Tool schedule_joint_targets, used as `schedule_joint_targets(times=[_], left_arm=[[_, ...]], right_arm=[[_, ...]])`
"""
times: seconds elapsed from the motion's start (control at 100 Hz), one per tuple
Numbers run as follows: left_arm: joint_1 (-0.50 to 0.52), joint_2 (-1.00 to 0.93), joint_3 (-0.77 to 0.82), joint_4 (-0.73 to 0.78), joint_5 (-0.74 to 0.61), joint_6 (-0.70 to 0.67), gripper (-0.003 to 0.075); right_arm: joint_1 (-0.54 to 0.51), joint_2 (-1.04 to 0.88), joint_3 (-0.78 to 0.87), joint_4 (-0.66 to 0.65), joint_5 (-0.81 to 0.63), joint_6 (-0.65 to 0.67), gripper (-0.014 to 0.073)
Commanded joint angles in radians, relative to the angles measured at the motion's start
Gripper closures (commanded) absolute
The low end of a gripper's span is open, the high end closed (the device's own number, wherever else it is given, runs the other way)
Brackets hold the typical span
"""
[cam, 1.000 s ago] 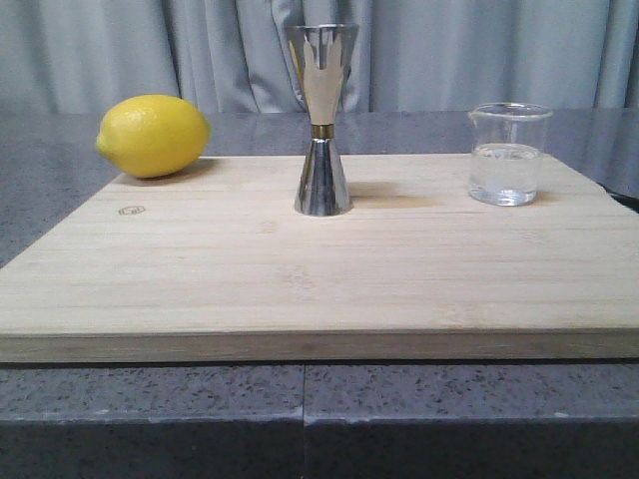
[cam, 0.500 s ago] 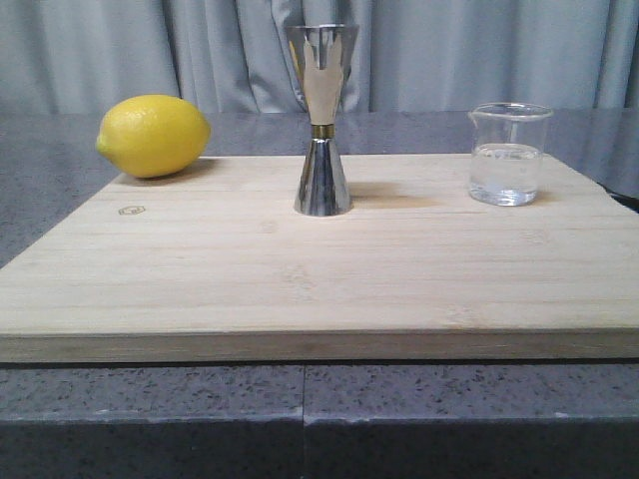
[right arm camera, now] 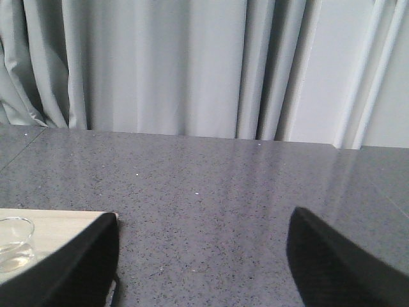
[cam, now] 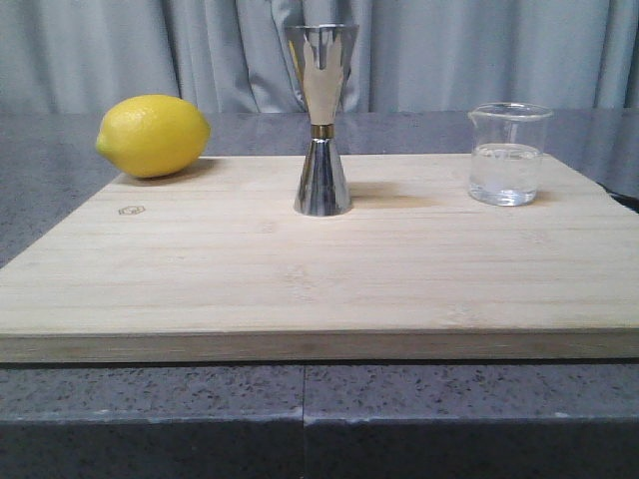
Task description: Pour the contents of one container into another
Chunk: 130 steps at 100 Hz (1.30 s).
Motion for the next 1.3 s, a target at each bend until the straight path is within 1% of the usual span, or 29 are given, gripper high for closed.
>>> schedule_joint_targets(times=[0.0,0.11,0.21,0.33,0.43,0.57,0.66,0.75,0.91,1.0,1.12,1.29], left_arm=[[0.003,0.018,-0.034,-0.019,-0.085,-0.008,0.0253],[0.003,0.018,-0.034,-0.034,-0.085,-0.008,0.0260],[0.003,0.022,-0.035,-0.034,-0.069,-0.008,0.0260],[0.003,0.056,-0.064,-0.034,0.010,-0.001,0.0253],[0.003,0.105,-0.110,-0.034,0.085,0.030,0.0235],[0.003,0.188,-0.192,-0.040,0.218,0.095,0.0231],[-0.003,0.244,-0.245,-0.077,0.302,0.150,0.0231],[-0.003,0.302,-0.283,-0.160,0.379,0.255,0.0231],[-0.003,0.400,-0.312,-0.401,0.461,0.491,0.0231],[-0.003,0.451,-0.312,-0.534,0.490,0.632,0.0231],[-0.003,0.527,-0.312,-0.698,0.505,0.814,0.0231],[-0.003,0.633,-0.312,-0.909,0.521,1.073,0.0231]], right_arm=[[-0.008,0.020,-0.022,0.009,-0.072,-0.006,0.0093],[-0.008,0.020,-0.022,0.023,-0.061,-0.006,0.0093],[-0.008,0.024,-0.040,0.023,0.005,-0.006,0.0092],[-0.008,0.060,-0.078,0.023,0.092,-0.006,0.0092],[-0.008,0.099,-0.110,0.023,0.127,-0.006,0.0084],[-0.008,0.158,-0.150,0.030,0.159,-0.008,-0.0003],[-0.008,0.197,-0.171,0.042,0.177,-0.008,-0.0051],[-0.008,0.237,-0.193,0.055,0.199,-0.008,-0.0053],[-0.006,0.307,-0.236,0.089,0.249,-0.016,-0.0053],[-0.004,0.347,-0.262,0.141,0.285,-0.068,-0.0053],[-0.004,0.396,-0.288,0.247,0.306,-0.155,-0.0053],[-0.004,0.446,-0.317,0.306,0.300,-0.217,-0.0053]])
